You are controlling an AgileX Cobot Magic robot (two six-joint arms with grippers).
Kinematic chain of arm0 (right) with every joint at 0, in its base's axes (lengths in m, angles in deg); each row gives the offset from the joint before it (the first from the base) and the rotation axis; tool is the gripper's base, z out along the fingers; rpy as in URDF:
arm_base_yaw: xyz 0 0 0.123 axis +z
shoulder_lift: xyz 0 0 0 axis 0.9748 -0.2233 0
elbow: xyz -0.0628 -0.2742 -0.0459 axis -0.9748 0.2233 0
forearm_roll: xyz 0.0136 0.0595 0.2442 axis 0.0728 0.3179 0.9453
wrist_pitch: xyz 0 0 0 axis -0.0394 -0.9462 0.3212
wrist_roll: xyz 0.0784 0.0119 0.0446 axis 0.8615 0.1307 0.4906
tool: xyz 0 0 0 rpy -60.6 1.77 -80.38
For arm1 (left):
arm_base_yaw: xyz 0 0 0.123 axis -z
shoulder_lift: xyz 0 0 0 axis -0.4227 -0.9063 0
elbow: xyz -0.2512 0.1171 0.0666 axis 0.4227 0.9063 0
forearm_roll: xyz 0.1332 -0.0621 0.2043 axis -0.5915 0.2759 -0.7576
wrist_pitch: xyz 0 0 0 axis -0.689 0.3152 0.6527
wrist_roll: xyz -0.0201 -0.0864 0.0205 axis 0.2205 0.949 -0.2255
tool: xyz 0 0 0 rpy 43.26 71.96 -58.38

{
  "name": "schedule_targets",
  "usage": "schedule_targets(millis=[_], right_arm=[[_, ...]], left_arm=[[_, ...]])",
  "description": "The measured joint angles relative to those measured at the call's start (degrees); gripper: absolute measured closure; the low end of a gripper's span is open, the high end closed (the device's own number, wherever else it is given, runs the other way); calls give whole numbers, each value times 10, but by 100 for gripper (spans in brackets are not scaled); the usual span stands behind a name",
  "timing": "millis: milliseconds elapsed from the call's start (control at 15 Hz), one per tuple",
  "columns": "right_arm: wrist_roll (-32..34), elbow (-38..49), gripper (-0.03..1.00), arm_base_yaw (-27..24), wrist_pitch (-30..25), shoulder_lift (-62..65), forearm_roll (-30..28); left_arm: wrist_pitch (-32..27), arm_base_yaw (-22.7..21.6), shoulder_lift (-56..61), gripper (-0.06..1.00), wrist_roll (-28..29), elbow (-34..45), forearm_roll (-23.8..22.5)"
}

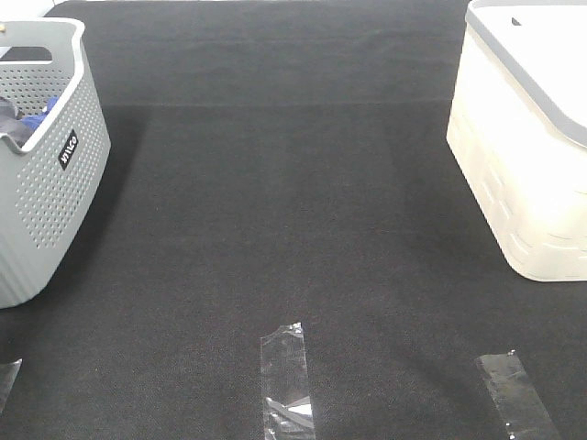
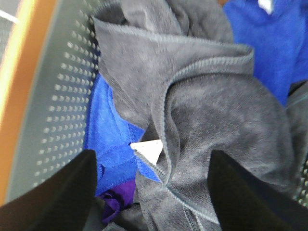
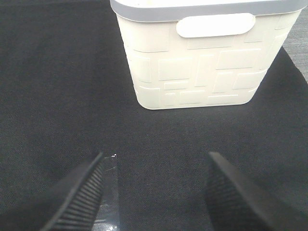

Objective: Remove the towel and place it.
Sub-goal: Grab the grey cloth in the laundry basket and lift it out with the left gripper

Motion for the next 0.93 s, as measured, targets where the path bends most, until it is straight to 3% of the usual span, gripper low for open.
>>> schedule_targets(millis=[533,800,933], right_arm=[[0,0,40,0,0,0,0],[0,0,40,0,0,0,0],[0,0,40,0,0,0,0]], left_arm=[[-2,0,-86,33,0,-25,7],[-2,0,-108,43,0,-41,7],[2,0,-109,56,0,-42,7]])
